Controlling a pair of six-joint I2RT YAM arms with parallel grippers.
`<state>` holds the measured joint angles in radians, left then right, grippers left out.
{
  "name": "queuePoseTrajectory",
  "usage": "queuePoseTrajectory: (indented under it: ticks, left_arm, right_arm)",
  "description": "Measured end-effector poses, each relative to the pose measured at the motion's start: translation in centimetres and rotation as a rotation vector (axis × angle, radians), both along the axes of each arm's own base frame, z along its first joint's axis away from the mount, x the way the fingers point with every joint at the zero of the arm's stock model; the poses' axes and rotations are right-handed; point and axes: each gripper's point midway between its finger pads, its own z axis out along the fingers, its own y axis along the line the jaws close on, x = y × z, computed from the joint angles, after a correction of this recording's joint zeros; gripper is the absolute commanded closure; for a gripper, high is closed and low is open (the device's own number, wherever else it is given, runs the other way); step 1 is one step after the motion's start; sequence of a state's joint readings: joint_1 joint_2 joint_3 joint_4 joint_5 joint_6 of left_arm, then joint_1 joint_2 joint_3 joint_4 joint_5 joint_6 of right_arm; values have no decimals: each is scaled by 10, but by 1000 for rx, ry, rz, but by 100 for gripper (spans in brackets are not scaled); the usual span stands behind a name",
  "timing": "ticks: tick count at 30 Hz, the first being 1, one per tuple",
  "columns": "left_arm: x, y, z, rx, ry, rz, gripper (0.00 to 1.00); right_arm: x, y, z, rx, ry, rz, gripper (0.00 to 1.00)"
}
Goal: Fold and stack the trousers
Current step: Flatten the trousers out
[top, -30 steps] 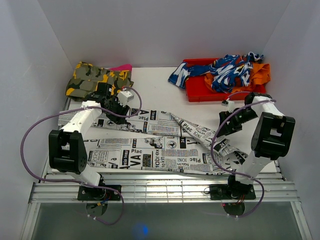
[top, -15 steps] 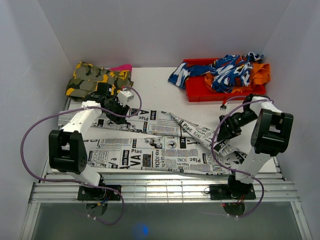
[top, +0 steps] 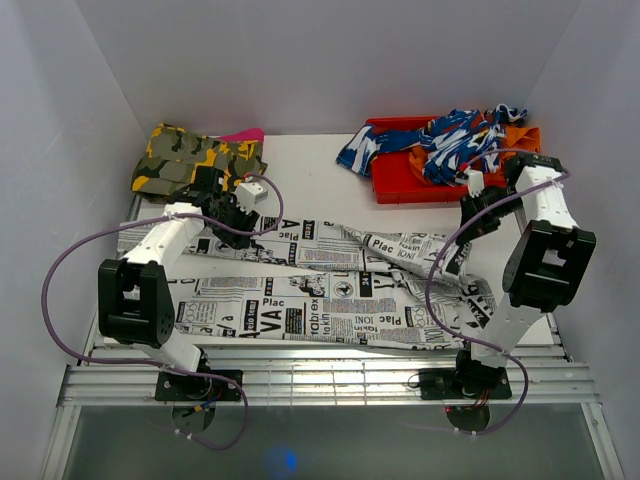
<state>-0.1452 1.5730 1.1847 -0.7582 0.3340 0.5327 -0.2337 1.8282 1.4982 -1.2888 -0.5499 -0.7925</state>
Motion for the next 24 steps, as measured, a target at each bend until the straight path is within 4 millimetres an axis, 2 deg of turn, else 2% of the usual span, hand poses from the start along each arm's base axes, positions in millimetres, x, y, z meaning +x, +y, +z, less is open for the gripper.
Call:
queuePoseTrajectory:
  ticks: [3, 6, 9, 11, 13, 14, 16, 17, 19, 22, 24]
  left_arm:
    - [0, 1, -1, 4, 0, 2, 43]
    - [1, 2, -2, 9, 3, 5, 43]
    - [1, 4, -5, 20, 9, 13, 43]
    - [3, 6, -7, 25, 17, 26, 43]
    - [5, 7, -10, 27, 26, 38, 43]
    - [5, 7, -10, 26, 30, 43, 43]
    - [8, 9, -11, 25, 37, 56, 43]
    - [10, 9, -12, 24, 40, 65, 43]
    - [14, 11, -12, 21, 43, 81, 42]
    - [19, 14, -13, 13, 50, 110, 42]
    - [22, 16, -14, 6, 59, 135, 42]
  right_arm:
    - [32, -13, 23, -62, -122, 5, 92]
    - [59, -28, 35, -138, -220, 10, 92]
    - [75, -42, 28, -228, -285, 37, 92]
    - [83, -51, 12, -306, -317, 64, 91]
    - [89, -56, -12, -377, -335, 94, 84]
    - [89, -57, -22, -408, -335, 104, 64]
    - [90, -61, -36, -466, -340, 122, 37]
    - [93, -63, -37, -498, -338, 115, 26]
    - [104, -69, -33, -558, -372, 102, 25]
    - [121, -77, -13, -609, -419, 56, 28]
    - [126, -76, -2, -603, -438, 42, 31]
